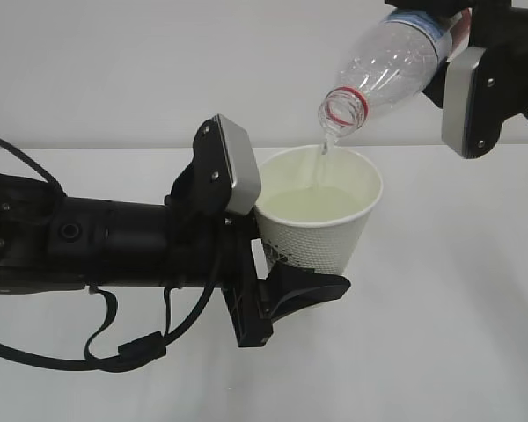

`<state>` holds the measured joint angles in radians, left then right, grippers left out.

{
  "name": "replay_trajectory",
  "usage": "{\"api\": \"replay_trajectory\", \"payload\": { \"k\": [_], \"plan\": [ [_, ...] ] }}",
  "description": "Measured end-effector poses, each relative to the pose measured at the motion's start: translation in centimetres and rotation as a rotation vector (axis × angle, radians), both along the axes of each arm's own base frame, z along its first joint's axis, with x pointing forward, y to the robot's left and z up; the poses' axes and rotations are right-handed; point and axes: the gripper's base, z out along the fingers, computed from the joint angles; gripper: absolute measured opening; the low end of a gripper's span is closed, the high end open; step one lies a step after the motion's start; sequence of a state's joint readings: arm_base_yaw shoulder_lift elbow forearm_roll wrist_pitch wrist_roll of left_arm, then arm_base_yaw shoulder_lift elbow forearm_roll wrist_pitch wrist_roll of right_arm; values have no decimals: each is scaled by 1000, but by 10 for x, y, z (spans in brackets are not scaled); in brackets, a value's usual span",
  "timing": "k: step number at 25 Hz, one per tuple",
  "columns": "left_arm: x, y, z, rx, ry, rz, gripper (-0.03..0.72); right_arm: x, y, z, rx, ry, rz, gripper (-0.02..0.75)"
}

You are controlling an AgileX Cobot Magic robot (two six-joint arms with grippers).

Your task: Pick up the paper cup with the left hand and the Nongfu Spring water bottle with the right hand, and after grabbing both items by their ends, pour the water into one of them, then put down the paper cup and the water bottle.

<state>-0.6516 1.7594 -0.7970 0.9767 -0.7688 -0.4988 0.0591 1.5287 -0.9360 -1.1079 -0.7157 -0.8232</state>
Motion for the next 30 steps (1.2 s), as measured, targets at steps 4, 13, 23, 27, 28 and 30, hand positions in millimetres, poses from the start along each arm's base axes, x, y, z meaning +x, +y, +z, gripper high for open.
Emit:
{"api": "replay_trajectory", "payload": {
  "k": [4,13,23,27,28,30],
  "plan": [
    [0,0,0,0,0,0,527,0,0,0,0,0,0,512],
    [0,0,0,1,-1,-1,527,0,0,0,0,0,0,512],
    [0,0,0,1,-1,-1,527,1,0,4,84,42,-18,512],
    [0,0,0,1,-1,-1,527,1,0,4,132,78,-20,512],
    [0,0,0,1,-1,-1,527,1,0,4,148,90,-21,512],
    [0,0,0,1,-1,-1,527,1,0,4,178,114,-24,512]
  ]
}}
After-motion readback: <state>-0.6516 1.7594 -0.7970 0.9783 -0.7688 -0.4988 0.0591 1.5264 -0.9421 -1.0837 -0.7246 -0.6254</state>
